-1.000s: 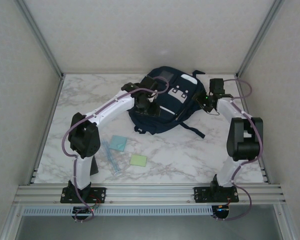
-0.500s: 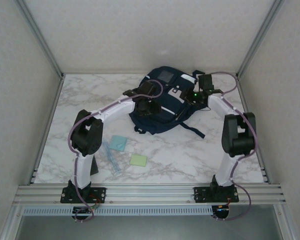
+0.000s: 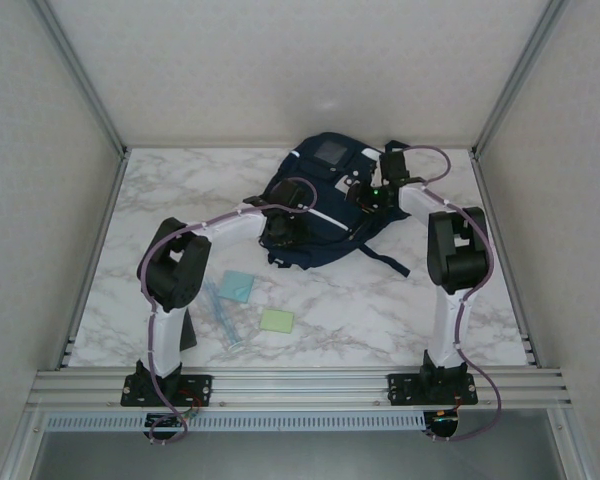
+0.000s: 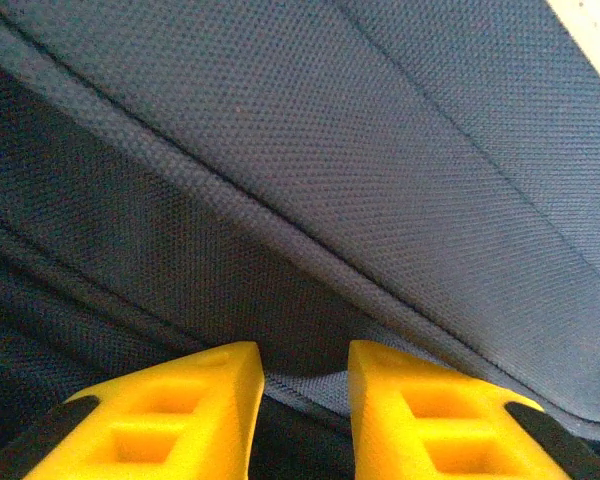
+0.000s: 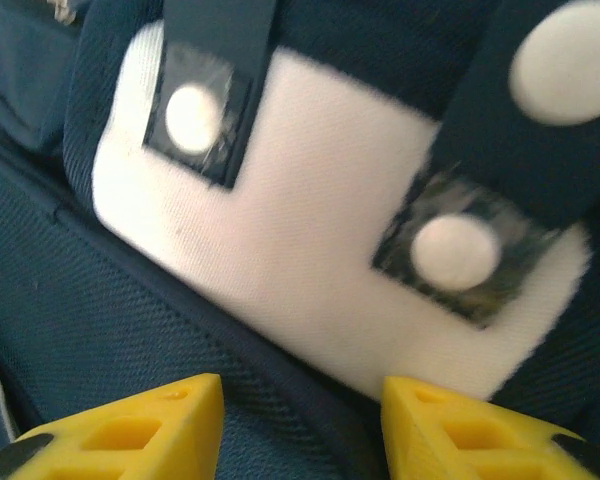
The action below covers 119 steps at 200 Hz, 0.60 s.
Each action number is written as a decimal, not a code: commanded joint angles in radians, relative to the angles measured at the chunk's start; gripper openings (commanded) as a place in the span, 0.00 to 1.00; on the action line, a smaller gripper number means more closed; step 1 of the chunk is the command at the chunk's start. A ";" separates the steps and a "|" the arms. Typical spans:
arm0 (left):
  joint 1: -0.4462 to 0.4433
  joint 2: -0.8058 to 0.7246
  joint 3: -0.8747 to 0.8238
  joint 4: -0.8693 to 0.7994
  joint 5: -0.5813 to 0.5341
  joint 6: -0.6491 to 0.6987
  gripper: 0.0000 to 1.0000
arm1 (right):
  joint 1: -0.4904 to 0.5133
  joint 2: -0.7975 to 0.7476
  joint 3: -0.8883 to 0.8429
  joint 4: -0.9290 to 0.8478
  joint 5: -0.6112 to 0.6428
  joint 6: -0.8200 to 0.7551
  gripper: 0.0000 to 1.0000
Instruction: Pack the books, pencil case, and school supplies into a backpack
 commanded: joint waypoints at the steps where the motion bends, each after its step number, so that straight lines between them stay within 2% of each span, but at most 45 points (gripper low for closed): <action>1: 0.058 0.029 -0.032 -0.035 -0.097 0.036 0.31 | 0.066 -0.029 -0.060 -0.047 -0.059 0.001 0.45; 24: 0.087 0.029 -0.007 -0.035 -0.124 0.079 0.34 | 0.085 -0.040 -0.097 -0.032 -0.080 0.020 0.34; 33: 0.096 0.033 0.009 -0.041 -0.126 0.098 0.36 | 0.092 -0.037 -0.094 -0.029 -0.087 0.022 0.18; 47: 0.104 0.033 0.039 -0.062 -0.129 0.130 0.41 | 0.094 -0.034 -0.072 -0.030 -0.121 0.030 0.00; 81: 0.103 -0.043 0.089 -0.155 -0.073 0.179 0.59 | 0.095 -0.123 -0.023 0.005 -0.116 0.115 0.00; 119: 0.072 -0.205 0.092 -0.237 0.009 0.194 0.64 | 0.088 -0.236 0.081 -0.019 -0.019 0.195 0.00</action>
